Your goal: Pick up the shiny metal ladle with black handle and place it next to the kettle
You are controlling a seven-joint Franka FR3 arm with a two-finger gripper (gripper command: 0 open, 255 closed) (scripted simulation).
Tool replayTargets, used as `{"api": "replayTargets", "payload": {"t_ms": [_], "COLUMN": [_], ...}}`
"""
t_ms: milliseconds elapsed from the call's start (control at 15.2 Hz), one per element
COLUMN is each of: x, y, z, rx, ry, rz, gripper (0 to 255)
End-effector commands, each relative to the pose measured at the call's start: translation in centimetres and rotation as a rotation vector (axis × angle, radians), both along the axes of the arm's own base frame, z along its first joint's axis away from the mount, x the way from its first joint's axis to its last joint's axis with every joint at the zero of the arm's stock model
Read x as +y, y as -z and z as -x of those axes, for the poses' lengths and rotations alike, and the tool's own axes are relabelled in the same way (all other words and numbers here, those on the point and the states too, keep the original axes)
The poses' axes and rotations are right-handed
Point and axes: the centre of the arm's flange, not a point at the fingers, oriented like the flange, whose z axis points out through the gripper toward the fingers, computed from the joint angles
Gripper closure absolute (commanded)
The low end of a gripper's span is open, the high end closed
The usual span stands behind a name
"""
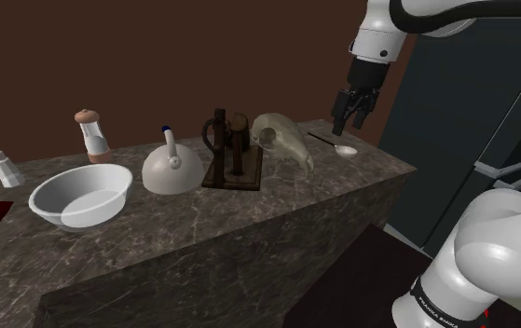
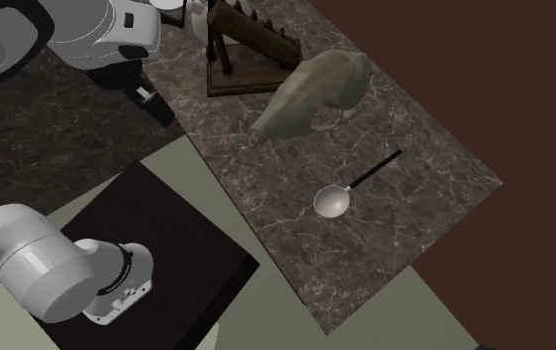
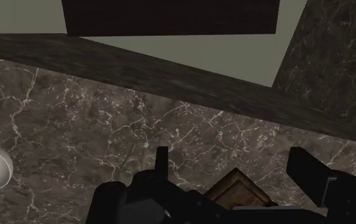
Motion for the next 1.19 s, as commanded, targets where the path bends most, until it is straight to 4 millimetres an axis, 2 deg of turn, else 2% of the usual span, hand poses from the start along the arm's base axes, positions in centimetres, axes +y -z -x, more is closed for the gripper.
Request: {"api": "replayTargets", "payload": {"t_ms": [0, 1122], "x": [0.0, -16.9], "y": [0.0, 9.2], "z": [0.0, -11.2], "rx": [0.000, -0.028], "ry": [0.000, 0.110], "rz": [0.000, -0.016], "gripper": [0, 0]}}
